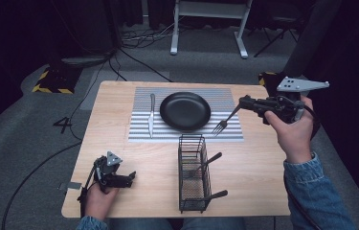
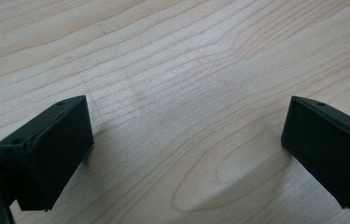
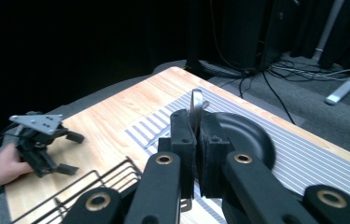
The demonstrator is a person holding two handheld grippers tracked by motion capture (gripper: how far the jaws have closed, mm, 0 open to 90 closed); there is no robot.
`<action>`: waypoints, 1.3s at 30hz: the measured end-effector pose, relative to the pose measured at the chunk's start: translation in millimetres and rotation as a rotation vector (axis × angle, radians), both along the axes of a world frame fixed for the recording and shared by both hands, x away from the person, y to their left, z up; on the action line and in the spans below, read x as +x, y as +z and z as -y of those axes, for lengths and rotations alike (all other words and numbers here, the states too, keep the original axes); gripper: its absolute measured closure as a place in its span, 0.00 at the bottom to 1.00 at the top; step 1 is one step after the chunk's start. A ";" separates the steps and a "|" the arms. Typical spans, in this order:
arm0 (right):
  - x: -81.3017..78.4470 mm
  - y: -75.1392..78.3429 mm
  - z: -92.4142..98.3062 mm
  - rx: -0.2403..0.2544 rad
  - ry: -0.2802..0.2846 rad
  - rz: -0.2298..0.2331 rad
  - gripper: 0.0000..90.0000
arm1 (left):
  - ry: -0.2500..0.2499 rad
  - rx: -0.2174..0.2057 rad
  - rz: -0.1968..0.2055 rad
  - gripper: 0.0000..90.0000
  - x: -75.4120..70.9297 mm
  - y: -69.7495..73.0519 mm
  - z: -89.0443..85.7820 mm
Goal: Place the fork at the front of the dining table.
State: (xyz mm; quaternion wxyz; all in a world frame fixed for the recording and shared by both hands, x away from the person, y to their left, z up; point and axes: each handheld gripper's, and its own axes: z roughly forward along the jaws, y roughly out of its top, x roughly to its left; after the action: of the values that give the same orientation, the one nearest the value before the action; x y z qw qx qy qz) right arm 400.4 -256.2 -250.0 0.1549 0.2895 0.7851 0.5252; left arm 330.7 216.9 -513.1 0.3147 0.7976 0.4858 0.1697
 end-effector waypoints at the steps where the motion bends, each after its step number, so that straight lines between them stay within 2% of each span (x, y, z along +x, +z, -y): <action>1: 5.1 -1.2 3.7 -0.001 -0.012 -0.006 0.97 | 0.000 -0.001 0.000 0.03 0.0 0.0 0.0; 4: 14.6 -4.8 9.0 0.003 -0.028 -0.021 0.97 | 0.000 0.000 -0.001 0.03 0.0 0.0 0.0; 8: 24.5 -9.7 12.5 -0.017 -0.044 -0.022 0.97 | -0.001 0.000 0.000 0.03 0.0 0.0 0.0; 10: 34.2 -15.7 16.4 -0.034 -0.061 -0.025 0.97 | -0.003 0.001 0.000 0.03 0.2 0.0 -0.1; 14: 45.5 -26.3 23.7 -0.017 -0.086 -0.033 0.97 | -0.004 0.002 0.001 0.03 0.5 0.1 -0.1; 17: 50.8 -33.0 25.3 -0.024 -0.097 -0.038 0.97 | -0.005 0.003 0.001 0.03 0.6 0.1 -0.1; 19: 58.8 -43.4 25.7 -0.050 -0.109 -0.048 0.97 | -0.006 0.002 0.000 0.03 0.6 0.1 -0.1; 22: 63.6 -49.8 25.7 -0.061 -0.115 -0.054 0.97 | -0.006 0.003 0.001 0.03 0.7 0.1 -0.1; 23: 68.1 -56.4 25.8 -0.071 -0.124 -0.062 0.97 | -0.006 0.003 0.001 0.03 0.7 0.1 -0.1; 24: 68.1 -56.4 25.8 -0.071 -0.124 -0.062 0.97 | -0.006 0.003 0.001 0.03 0.7 0.1 -0.1; 29: 77.6 -76.2 22.3 -0.102 -0.130 -0.091 0.97 | -0.006 0.002 0.000 0.03 0.6 0.1 -0.1; 39: 83.8 -98.6 14.1 -0.120 -0.125 -0.114 0.97 | -0.006 0.002 0.001 0.03 0.6 0.0 -0.1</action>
State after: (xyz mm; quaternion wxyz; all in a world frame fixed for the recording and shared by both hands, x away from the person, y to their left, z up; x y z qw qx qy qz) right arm 484.2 -270.3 -348.6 0.1595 0.3575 0.8031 0.4492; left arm 331.4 216.9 -513.1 0.3145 0.7992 0.4833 0.1696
